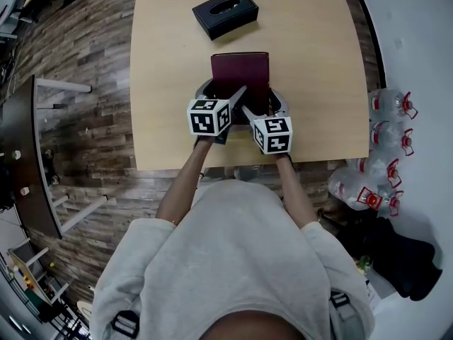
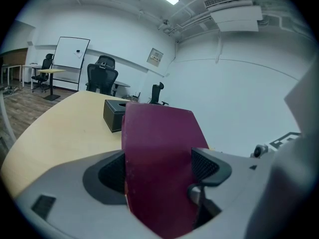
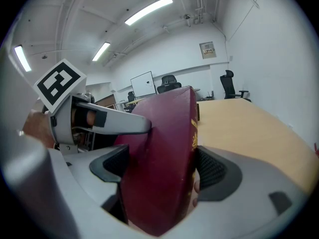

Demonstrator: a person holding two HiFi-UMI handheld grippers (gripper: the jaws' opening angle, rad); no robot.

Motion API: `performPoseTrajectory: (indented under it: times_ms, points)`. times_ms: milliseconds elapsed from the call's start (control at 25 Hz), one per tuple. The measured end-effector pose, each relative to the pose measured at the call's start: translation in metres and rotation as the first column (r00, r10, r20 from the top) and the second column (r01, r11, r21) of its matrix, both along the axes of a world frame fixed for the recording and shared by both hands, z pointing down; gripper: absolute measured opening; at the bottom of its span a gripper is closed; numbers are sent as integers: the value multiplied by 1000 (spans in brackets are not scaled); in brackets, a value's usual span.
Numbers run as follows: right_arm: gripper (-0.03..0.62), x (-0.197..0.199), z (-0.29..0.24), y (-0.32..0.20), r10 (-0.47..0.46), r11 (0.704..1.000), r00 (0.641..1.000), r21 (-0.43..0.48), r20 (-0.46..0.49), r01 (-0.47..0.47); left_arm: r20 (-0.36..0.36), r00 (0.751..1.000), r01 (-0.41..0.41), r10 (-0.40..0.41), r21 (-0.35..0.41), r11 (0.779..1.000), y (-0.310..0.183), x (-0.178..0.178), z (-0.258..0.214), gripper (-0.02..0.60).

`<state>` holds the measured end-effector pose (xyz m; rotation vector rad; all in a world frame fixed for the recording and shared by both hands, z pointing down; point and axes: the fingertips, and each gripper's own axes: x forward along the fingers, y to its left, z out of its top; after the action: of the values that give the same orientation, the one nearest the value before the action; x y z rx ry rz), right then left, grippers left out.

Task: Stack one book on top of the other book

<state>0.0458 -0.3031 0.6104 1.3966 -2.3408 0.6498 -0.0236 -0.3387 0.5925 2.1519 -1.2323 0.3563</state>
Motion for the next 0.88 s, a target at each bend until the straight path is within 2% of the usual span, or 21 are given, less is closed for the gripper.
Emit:
performPoseTrajectory:
  times_ms: [600,880]
  points:
    - [426,1,16,11,17,998,999,-60,43,-14,19,1000,-4,5,-44,999,9,2,17,402]
    - [430,4,26,7,23,992,997,-122,69,-14,31,999,-9,11,-67,998,3,5,29,402]
